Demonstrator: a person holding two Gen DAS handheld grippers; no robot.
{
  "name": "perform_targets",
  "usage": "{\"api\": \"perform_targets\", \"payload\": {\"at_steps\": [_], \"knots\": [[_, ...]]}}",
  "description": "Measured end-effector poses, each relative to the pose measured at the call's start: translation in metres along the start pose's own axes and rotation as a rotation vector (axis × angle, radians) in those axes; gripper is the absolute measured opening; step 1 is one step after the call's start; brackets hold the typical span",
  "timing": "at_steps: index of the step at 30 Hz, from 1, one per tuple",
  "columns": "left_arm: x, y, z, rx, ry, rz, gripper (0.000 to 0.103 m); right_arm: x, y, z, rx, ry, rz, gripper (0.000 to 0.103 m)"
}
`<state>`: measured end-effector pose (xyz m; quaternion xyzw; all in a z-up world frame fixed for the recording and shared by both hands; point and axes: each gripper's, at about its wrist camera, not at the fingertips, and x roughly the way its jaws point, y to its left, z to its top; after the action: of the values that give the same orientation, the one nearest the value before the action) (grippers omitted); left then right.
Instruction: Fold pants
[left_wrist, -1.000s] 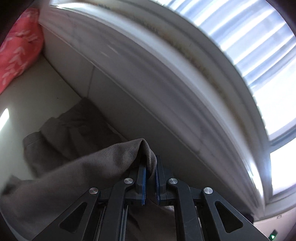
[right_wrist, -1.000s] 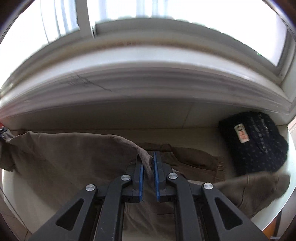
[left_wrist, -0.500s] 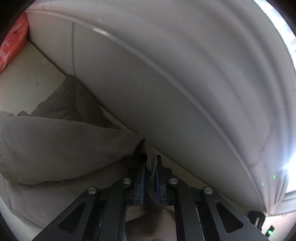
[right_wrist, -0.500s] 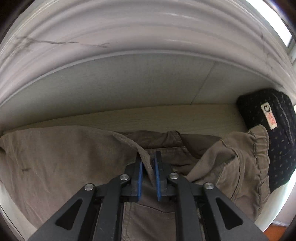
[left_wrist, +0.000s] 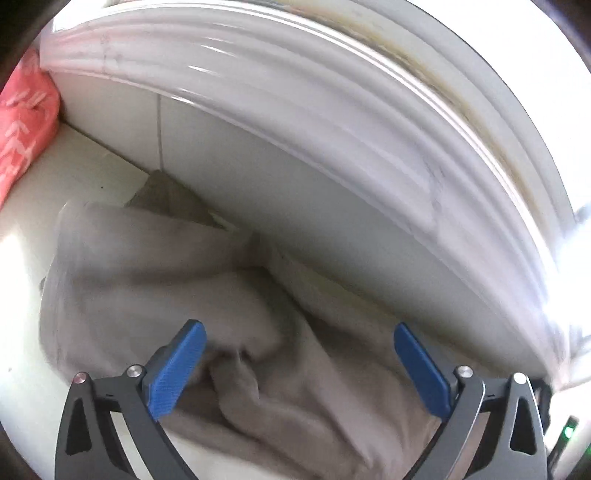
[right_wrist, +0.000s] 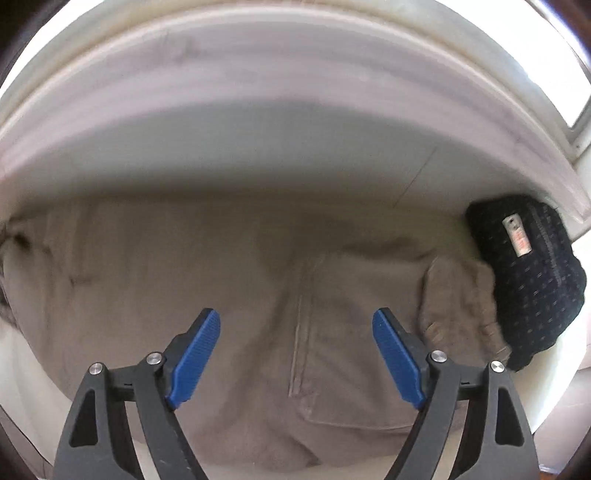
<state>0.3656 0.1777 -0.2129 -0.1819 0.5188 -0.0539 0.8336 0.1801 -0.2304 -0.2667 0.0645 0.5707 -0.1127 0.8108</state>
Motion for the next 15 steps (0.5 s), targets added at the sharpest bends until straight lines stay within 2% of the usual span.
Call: {"api": "perform_targets", "payload": {"at_steps": [2, 6, 8, 12, 15], "knots": [[0.001, -0.016, -0.016, 0.056, 0.020, -0.001, 0.103, 0.012, -0.002, -0.013, 0.018, 0.043, 0.019, 0.083], [0.016, -0.055, -0.046, 0.164, 0.086, -0.017, 0.103, 0.022, -0.008, -0.023, 0.056, 0.063, 0.050, 0.083], [0.027, -0.071, -0.054, 0.204, 0.102, -0.007, 0.103, 0.041, -0.014, -0.003, 0.061, 0.084, 0.053, 0.083], [0.061, -0.094, -0.063, 0.280, 0.145, 0.091, 0.103, 0.070, -0.015, 0.004, 0.060, 0.166, 0.041, 0.084], [0.075, -0.092, -0.073, 0.296, 0.190, 0.134, 0.103, 0.089, -0.006, -0.004, 0.016, 0.211, 0.003, 0.093]]}}
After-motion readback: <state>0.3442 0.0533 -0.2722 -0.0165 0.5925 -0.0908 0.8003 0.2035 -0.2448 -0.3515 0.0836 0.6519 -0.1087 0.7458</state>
